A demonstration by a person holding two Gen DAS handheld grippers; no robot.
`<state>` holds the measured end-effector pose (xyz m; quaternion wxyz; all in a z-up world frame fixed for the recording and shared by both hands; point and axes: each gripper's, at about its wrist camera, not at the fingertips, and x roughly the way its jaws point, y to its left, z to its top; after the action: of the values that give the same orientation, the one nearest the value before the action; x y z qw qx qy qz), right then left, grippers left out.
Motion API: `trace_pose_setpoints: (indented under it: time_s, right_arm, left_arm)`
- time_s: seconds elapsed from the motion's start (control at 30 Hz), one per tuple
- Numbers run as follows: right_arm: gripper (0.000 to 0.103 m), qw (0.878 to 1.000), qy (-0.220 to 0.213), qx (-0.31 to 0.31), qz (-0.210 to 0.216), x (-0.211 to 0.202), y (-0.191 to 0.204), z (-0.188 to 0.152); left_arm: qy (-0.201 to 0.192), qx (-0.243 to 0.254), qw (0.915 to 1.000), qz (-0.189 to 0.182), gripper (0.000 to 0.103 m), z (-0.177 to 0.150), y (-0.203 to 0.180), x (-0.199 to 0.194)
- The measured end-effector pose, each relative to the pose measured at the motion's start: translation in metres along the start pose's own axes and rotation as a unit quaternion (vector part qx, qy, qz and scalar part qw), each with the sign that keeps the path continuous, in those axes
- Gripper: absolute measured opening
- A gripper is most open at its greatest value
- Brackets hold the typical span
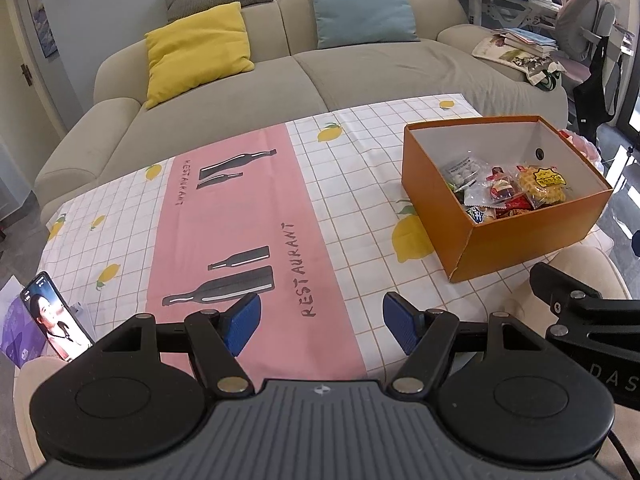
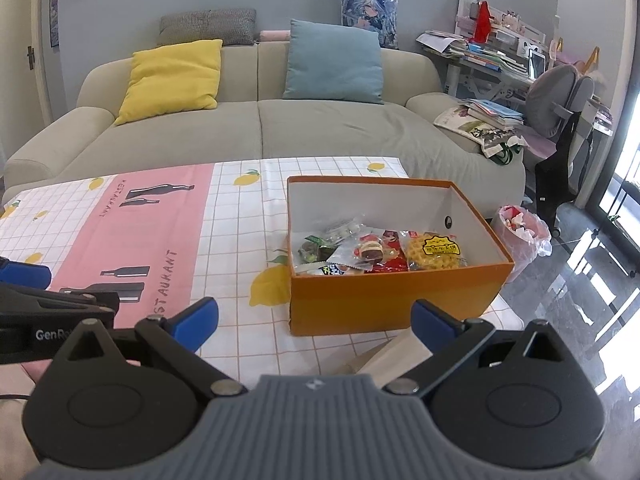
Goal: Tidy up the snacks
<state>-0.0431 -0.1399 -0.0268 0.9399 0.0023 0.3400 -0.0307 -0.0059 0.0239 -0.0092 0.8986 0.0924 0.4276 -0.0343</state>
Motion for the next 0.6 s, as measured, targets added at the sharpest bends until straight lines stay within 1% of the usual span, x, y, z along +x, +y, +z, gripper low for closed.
trace_pose_setpoints:
  time_s: [0.6]
  right_arm:
    - [0.100, 1.000, 0.003, -0.002, 0.000, 0.0013, 0.0015, 0.0004]
  left_arm:
    - [0.001, -0.003, 1.0000, 0.000, 0.082, 0.0003, 0.0015, -0.0004]
